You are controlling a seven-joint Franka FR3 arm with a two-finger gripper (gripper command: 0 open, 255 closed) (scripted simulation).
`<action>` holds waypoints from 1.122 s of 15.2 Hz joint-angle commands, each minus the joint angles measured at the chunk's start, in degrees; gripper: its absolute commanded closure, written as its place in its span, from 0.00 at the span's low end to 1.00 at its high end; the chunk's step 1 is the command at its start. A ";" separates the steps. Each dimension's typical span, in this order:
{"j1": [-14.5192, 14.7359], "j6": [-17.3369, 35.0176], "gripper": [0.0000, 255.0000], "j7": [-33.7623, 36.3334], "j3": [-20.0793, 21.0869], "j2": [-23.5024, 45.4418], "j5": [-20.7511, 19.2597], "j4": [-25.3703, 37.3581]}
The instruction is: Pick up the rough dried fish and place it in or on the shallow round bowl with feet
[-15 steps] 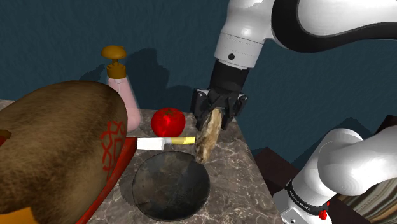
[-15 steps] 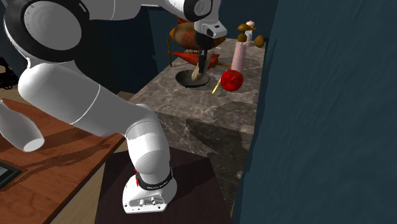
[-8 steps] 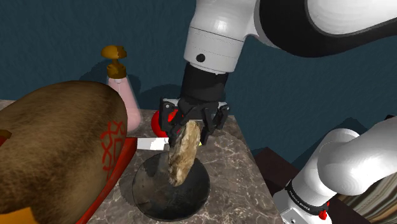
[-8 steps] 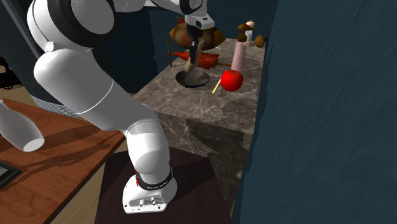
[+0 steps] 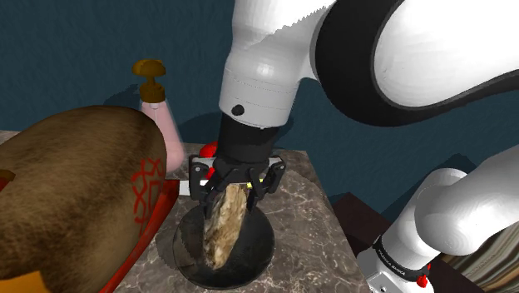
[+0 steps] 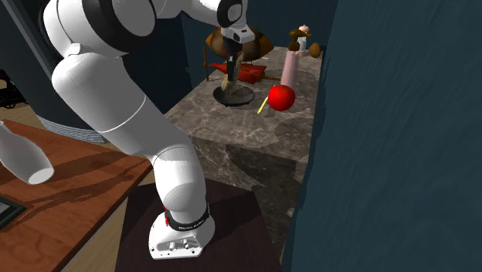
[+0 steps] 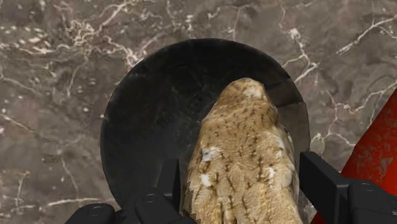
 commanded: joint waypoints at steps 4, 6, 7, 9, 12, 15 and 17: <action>0.14 3.86 1.00 -0.38 1.02 0.56 0.44 -3.28; 0.15 5.45 1.00 -0.51 1.48 0.95 0.54 -4.50; 0.15 6.26 1.00 -0.55 1.71 1.18 0.57 -5.09; 0.17 7.63 1.00 -0.61 2.09 1.61 0.60 -6.07; 0.23 7.64 1.00 -0.59 2.04 1.63 0.57 -6.07; 0.29 7.65 1.00 -0.57 1.99 1.65 0.54 -6.07; 0.33 7.60 0.00 -0.58 1.94 1.58 0.56 -6.09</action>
